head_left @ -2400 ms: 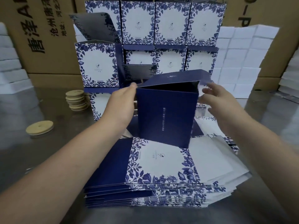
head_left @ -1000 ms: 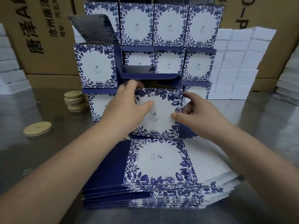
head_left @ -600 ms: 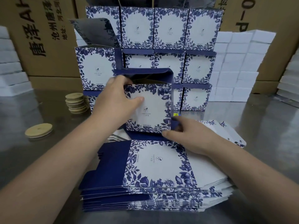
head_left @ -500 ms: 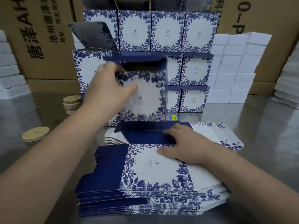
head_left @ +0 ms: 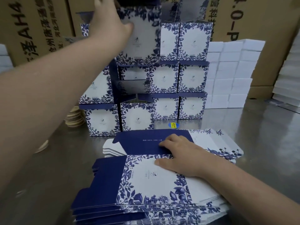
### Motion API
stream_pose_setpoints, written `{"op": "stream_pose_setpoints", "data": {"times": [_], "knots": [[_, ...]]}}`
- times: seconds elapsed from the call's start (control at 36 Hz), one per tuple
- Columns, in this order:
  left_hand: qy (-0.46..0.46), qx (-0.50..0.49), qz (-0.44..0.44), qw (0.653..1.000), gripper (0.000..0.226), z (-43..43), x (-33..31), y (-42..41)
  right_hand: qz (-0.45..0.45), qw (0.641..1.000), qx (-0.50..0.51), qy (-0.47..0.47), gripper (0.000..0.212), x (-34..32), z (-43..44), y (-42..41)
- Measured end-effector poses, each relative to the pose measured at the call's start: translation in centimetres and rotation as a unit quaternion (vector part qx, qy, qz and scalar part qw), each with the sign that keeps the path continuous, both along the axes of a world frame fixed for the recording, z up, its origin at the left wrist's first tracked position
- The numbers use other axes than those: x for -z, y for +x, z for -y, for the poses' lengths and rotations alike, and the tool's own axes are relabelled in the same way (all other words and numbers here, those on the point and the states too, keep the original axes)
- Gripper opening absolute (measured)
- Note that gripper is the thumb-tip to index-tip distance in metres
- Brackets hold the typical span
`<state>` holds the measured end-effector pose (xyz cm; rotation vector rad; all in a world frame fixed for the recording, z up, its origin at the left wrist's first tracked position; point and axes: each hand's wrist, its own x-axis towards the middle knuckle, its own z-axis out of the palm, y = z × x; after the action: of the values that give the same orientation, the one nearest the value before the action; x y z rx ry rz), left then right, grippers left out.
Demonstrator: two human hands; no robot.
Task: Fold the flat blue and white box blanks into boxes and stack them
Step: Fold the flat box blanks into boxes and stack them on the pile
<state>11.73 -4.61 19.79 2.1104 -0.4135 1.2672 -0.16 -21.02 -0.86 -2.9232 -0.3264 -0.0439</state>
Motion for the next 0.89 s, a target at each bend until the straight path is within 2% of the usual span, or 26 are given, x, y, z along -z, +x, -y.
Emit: {"op": "stream_pose_setpoints", "data": {"times": [0.19, 0.31, 0.5, 0.61, 0.72, 0.81, 0.89], "knots": [[0.062, -0.043, -0.178, 0.981, 0.05, 0.6, 2.7, 1.9, 0.001, 1.0, -0.001, -0.005, 0.065, 0.0, -0.1, -0.1], [0.095, -0.054, -0.22, 0.969, 0.049, 0.4, 4.4, 2.3, 0.003, 1.0, -0.003, -0.008, 0.066, 0.1, -0.1, -0.1], [0.09, -0.074, -0.203, 0.972, 0.041, 0.4, 6.5, 2.4, 0.006, 1.0, -0.003, -0.006, 0.065, 0.1, -0.1, 0.0], [0.092, -0.085, -0.131, 0.983, 0.047, 0.4, 7.6, 2.2, 0.005, 1.0, 0.0, -0.003, 0.065, 0.2, -0.1, 0.0], [0.206, -0.154, -0.045, 0.965, 0.031, 0.6, 9.2, 2.3, 0.005, 1.0, 0.001, -0.004, 0.065, 0.1, -0.1, -0.1], [0.299, -0.1, -0.078, 0.946, 0.013, 0.9, 11.3, 2.6, 0.004, 1.0, -0.001, -0.005, 0.065, 0.1, -0.2, -0.2], [0.319, -0.064, -0.091, 0.941, 0.016, 0.7, 13.7, 3.3, 0.005, 1.0, -0.002, -0.005, 0.064, 0.0, -0.2, -0.2]]}}
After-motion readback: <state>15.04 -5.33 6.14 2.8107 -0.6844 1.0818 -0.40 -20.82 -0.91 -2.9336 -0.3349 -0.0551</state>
